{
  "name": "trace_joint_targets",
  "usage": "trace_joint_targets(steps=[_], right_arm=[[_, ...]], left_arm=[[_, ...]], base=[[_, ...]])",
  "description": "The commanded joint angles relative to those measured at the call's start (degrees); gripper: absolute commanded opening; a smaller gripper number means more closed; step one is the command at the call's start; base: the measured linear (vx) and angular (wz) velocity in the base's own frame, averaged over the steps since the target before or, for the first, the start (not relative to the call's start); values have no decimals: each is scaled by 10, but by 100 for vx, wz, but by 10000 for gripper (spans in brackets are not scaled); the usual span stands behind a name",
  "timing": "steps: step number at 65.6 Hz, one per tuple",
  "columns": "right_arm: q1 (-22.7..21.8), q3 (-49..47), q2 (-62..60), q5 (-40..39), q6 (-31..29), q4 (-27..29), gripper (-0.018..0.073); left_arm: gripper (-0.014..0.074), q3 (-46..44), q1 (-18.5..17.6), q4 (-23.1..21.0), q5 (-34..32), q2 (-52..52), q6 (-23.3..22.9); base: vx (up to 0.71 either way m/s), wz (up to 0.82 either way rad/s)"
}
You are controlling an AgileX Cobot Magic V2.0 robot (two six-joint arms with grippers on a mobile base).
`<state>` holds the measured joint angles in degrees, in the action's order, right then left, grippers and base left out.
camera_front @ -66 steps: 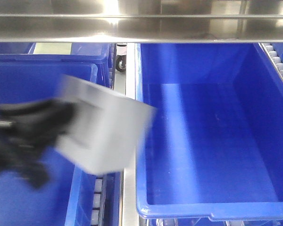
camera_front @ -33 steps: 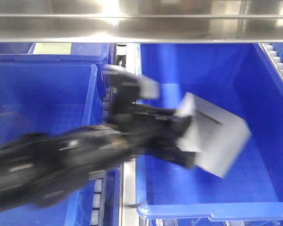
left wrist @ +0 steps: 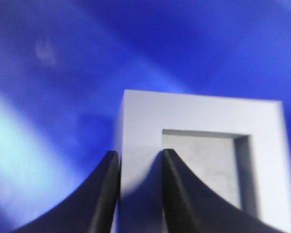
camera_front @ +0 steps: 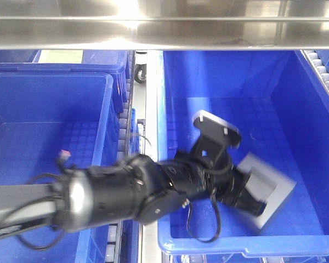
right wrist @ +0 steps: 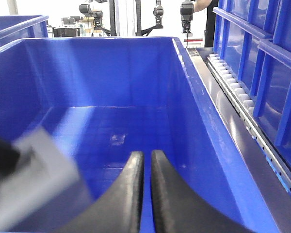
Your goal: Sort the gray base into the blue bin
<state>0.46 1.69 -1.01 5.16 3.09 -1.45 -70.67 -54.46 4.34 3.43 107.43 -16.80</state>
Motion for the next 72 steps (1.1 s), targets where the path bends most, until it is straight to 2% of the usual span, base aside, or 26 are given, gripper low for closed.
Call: trace_joint_targets(steps=[1,21,27,33,40,45,58,72], right_arm=[[-2,1,-4,-42,-4,-4,-4],[-2,1,-4,-42,-4,-4,-4],[-2,1,-4,-42,-4,-4,-4],[-2,1,-4,-42,-4,-4,-4],[-2,1,-4,-42,-4,-4,-4],[-2,1,-4,-42,-4,-4,-4],[-2,1,-4,-42,-4,-4,-4],[-2,1,-4,-42,-4,-4,-4]], left_arm=[[255,-23,-1,-3,-34,-21,-6],[314,-23,-1,-3,-14,-26,-6],[299,-23,-4,-3,16,-45,-6],[240,-13,-9,-3,28,-74,-5],[113,37,-13,-2,-11,-129,9],[-9,84,-13,-2,-34,-178,11],[-6,207,-10,-2,-31,-339,42],[-7,318,-10,-2,-19,-521,43]], base=[[0,0],[0,0],[0,0],[0,0],[0,0],[0,0],[0,0],[0,0]])
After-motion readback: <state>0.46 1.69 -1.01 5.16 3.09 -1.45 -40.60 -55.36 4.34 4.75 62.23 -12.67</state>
